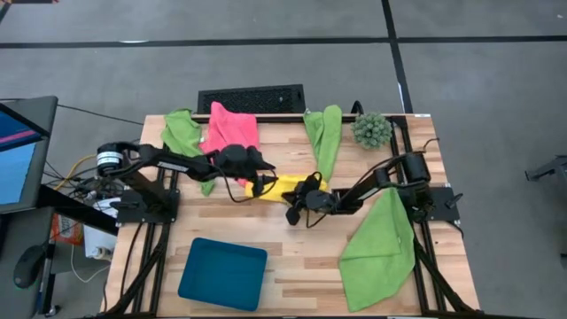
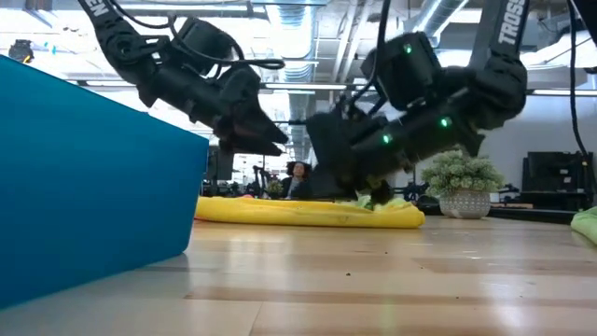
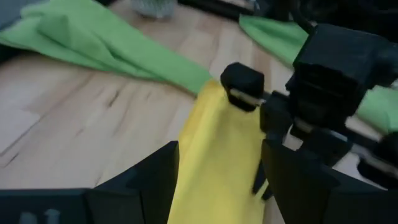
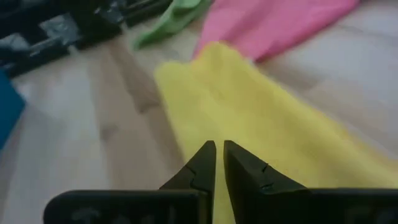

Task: Fold microfiber towels
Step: Fold the yellow microfiber towel

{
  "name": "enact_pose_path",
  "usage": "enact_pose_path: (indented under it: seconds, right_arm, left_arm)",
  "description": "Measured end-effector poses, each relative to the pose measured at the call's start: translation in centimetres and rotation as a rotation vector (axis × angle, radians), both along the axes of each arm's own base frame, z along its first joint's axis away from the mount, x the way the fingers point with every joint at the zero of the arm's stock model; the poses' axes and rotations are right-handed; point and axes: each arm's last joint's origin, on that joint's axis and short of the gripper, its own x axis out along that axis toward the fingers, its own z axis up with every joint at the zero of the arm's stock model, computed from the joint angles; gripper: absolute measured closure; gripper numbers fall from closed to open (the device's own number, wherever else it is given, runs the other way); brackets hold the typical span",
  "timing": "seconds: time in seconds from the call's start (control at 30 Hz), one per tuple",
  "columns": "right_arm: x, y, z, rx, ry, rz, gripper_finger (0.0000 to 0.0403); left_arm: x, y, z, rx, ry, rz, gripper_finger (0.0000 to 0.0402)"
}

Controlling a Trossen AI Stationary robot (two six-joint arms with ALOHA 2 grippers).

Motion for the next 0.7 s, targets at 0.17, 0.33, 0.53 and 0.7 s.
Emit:
enact_pose_path:
  seconds: [0.17,0.33,0.53,0.7]
  right_arm:
    - [-0.3,-0.2,0.1,0.021,0.027,-0.058,0.0347]
    - [-2.2,0.0,0.5,-0.013,-0.013,-0.281,0.0373]
    - [-4.9,-0.5,-0.3,-0.005,-0.016,-0.391,0.0395]
    - [-5.6,-0.5,-2.2,0.013,0.03,-0.408,0.0373]
  left_arm:
    - [1.2,-2.6,-1.4,0.016,0.011,0.07,0.018]
    - [1.7,-3.4,-3.1,0.106,0.057,0.163,0.018]
    - [2.5,-3.5,-5.2,0.057,0.031,0.15,0.018]
    - [2.9,-3.2,-7.1,0.062,0.037,0.163,0.018]
